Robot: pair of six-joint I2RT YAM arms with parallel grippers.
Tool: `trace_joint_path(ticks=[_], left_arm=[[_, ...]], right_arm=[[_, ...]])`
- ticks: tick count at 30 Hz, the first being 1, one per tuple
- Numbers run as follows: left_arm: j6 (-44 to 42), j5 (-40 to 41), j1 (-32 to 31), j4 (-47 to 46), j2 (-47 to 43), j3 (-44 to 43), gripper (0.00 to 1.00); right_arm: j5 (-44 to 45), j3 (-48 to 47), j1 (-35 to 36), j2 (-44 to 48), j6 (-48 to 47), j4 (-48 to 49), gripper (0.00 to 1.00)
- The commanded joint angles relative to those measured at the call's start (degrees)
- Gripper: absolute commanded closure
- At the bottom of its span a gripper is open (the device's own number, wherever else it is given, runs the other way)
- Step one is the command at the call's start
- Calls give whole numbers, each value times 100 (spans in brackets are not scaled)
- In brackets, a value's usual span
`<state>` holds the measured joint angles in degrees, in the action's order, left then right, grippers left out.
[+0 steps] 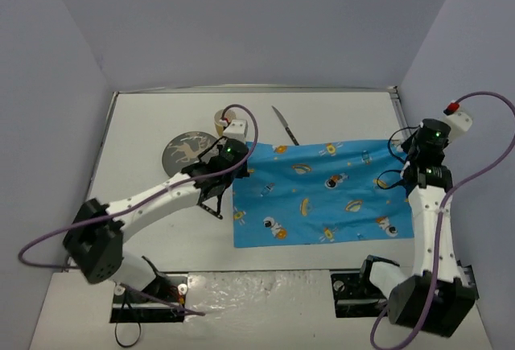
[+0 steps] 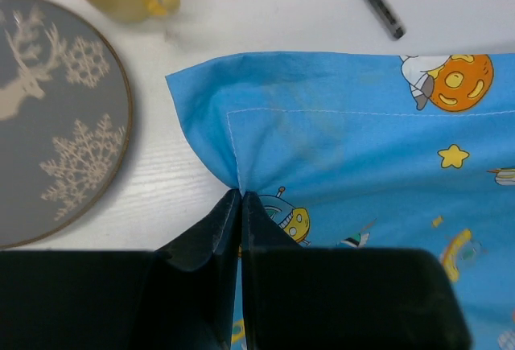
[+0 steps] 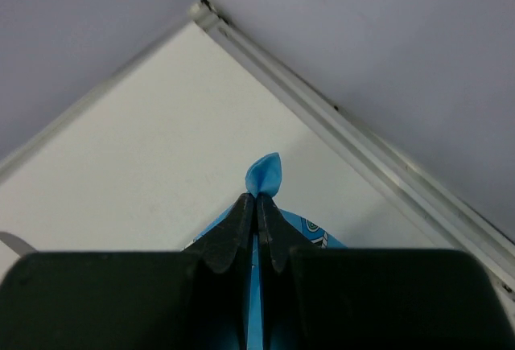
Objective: Set the dinner table for one person
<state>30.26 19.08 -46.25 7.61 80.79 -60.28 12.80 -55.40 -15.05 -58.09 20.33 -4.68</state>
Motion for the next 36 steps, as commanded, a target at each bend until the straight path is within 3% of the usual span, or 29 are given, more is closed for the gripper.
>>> trace_joint_path(ticks=[1, 9, 16, 19, 22, 28, 31, 36], left_arm=[[-894, 557, -399, -389, -1389, -45, 100], [-1593, 992, -1393, -322, -2224, 121, 100], [-1409, 993, -2026, -33, -2568, 166, 100], [-1044, 1092, -2013, 50, -2678, 252, 100], [-460, 1280, -1709, 324, -2588, 237, 100], [672, 157, -477, 432, -1535, 372, 100], [1010, -528, -99, -114, -319, 562, 100], [1252, -777, 166, -606, 1075, 517, 100]], right_arm=[[217, -815, -62, 688, -131, -25, 100], [679, -990, -77, 1658, -213, -419, 100], [1161, -1559, -69, 1863, -239, -981, 100], [1380, -1725, -68, 1643, -326, -1195, 100], [1574, -1626, -68, 1331, -328, -1246, 100], [1370, -956, -76, 405, -9, -1083, 100], [1242, -116, -68, -230, 247, -522, 100], [1197, 460, -83, -1490, 210, 322, 100]])
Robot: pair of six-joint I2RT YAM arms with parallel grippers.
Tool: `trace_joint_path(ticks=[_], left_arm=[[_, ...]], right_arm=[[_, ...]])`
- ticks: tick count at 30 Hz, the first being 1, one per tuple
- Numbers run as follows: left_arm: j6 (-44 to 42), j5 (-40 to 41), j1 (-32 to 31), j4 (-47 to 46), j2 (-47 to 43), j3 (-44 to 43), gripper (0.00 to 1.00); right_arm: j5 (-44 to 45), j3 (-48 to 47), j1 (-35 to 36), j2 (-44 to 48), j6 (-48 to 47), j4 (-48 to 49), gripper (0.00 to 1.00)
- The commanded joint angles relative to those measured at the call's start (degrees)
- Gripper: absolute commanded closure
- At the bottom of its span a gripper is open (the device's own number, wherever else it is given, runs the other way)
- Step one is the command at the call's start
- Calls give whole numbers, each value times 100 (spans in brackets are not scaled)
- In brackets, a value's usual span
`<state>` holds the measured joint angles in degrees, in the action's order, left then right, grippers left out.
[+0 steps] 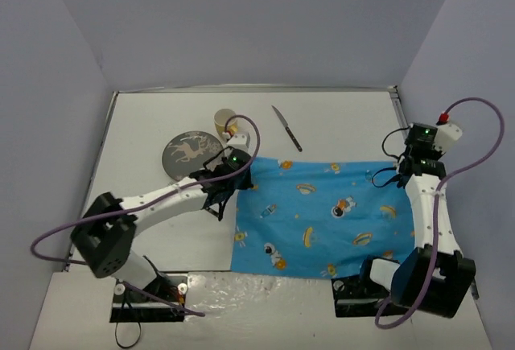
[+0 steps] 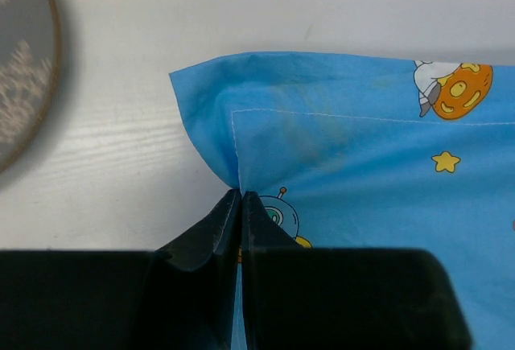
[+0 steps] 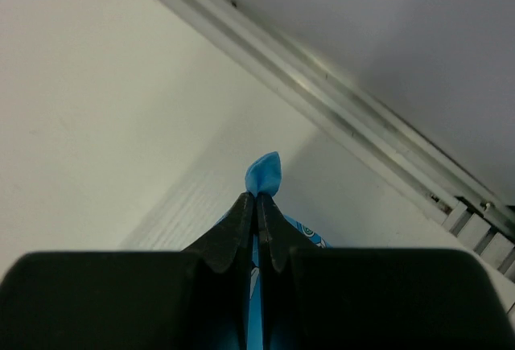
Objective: Set the dinner table for one person
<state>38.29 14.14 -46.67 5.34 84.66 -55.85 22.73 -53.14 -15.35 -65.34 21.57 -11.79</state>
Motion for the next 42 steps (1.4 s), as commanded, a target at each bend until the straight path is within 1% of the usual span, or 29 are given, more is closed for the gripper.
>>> trace_joint_path(ticks=[1, 3, 6, 13, 18, 21, 23, 24, 27, 28, 30, 32, 33, 36, 38, 42], left_arm=[[499, -276, 237, -428, 796, 74, 100], [572, -220, 316, -715, 1128, 38, 100], [609, -70, 369, -754, 1377, -75, 100], [645, 297, 404, -831, 1604, -275, 100], [693, 422, 448, -858, 1757, -369, 100], [697, 495, 449, -835, 1828, -448, 100], [680, 494, 449, -833, 1853, -496, 93], [661, 475, 449, -857, 1853, -521, 87], [548, 461, 449, -844, 1753, -585, 71], [506, 467, 449, -805, 1672, -604, 66], [376, 491, 442, -704, 1481, -663, 57], [232, 501, 439, -544, 1109, -718, 45], [104, 485, 431, -543, 987, -742, 36], [-194, 291, 422, -83, 562, -912, 24], [-371, 122, 405, 151, 298, -1027, 21], [-711, -419, 396, 406, -8, -1059, 20]], right_arm=[[197, 256, -55, -916, 67, 1110, 100], [155, 202, -47, -1456, 23, 1455, 100], [-20, 102, -27, -1754, -46, 1775, 100], [-212, -297, 49, -2381, -317, 2326, 100], [-308, -606, 119, -2862, -470, 2541, 97], [-325, -775, 120, -3138, -524, 2516, 91], [-295, -838, 120, -3282, -531, 2471, 82], [-264, -857, 120, -3332, -525, 2459, 75], [-411, -1000, 120, -3353, -602, 2288, 44], [-516, -1076, 126, -3267, -646, 2158, 38], [-661, -1207, 159, -3021, -689, 1881, 30], [-1073, -1125, 164, -2694, -651, 1679, 22], [-1188, -1061, 164, -2422, -603, 1646, 20], [-1586, -666, 148, -1943, -308, 1500, 18], [-1807, -278, 111, -1669, -88, 1484, 18], [-2151, 358, -37, -1421, 286, 1484, 18]])
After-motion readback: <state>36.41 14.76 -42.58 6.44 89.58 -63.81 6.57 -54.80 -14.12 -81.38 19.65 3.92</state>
